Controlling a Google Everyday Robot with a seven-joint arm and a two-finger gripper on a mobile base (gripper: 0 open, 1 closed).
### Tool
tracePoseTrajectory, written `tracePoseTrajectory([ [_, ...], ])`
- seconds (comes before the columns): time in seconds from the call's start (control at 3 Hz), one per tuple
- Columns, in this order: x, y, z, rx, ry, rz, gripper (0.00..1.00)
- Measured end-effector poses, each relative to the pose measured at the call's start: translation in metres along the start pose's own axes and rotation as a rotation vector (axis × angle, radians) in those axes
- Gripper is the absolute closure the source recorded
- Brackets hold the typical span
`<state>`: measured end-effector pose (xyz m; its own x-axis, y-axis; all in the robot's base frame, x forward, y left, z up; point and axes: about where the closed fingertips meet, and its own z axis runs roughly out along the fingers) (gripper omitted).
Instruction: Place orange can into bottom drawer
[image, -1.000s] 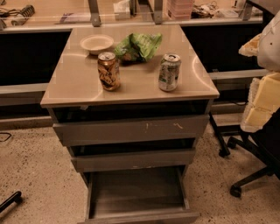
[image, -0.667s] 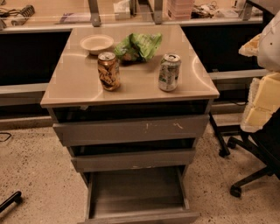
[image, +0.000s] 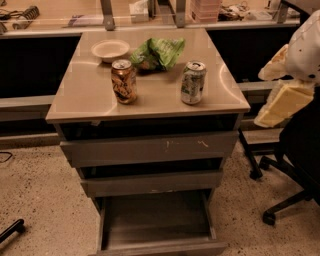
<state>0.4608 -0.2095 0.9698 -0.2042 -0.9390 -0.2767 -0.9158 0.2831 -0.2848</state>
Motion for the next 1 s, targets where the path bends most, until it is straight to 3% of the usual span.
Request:
tracePoseTrajectory([
  [0.67,-0.058,-0.036,0.03,0.064,-0.209,-0.007,0.83],
  [1.0,-0.098,-0.05,0.039,0.089,-0.317,-0.025,1.0],
])
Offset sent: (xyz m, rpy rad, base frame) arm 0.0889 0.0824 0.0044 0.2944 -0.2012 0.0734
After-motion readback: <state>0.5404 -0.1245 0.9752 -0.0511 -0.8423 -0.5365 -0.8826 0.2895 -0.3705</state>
